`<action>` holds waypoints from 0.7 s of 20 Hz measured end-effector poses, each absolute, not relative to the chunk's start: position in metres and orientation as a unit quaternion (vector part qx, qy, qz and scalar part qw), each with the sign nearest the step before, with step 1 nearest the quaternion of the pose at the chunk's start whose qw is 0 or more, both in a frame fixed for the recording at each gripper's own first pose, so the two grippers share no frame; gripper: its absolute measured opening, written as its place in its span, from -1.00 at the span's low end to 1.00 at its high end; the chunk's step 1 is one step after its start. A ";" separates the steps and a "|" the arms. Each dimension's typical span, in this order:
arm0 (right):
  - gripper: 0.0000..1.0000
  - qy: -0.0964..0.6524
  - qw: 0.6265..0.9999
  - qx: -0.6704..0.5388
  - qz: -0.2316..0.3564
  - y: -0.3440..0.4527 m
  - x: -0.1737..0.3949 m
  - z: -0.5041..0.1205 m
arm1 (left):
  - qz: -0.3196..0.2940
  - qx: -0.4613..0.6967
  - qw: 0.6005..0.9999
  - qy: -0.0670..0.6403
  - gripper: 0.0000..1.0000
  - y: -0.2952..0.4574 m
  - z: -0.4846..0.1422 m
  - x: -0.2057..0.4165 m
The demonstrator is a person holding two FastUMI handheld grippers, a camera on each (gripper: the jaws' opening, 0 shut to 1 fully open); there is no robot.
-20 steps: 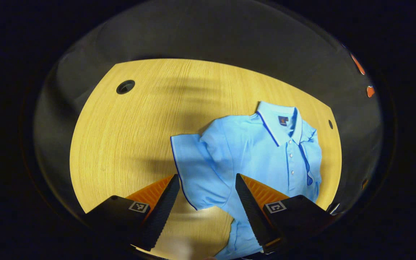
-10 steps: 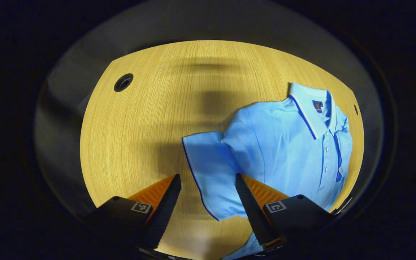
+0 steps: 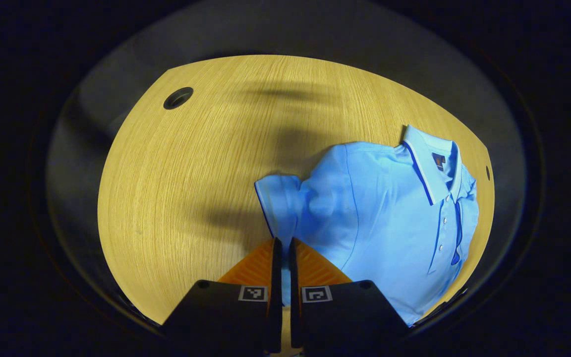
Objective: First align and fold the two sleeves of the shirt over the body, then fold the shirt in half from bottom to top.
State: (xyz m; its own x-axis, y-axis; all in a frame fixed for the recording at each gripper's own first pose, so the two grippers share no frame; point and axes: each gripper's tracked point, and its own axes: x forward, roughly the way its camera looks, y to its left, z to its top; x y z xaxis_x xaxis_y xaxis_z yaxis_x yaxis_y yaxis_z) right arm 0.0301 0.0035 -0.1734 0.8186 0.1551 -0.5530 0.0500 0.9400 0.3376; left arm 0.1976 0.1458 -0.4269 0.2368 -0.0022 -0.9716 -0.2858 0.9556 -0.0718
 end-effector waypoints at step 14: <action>0.94 0.331 0.935 0.104 0.067 0.008 -0.004 -0.192 | -0.102 -0.090 0.832 0.538 -0.37 -0.006 -0.360 0.230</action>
State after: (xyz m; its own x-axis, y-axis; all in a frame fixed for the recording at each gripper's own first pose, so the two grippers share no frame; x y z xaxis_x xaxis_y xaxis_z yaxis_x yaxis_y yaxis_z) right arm -0.0037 0.0084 -0.1921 0.7717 0.1945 -0.6056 -0.0562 0.9692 0.2396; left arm 0.2302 -0.0056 -0.3595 0.3997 -0.2663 -0.8771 0.0724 0.9631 -0.2593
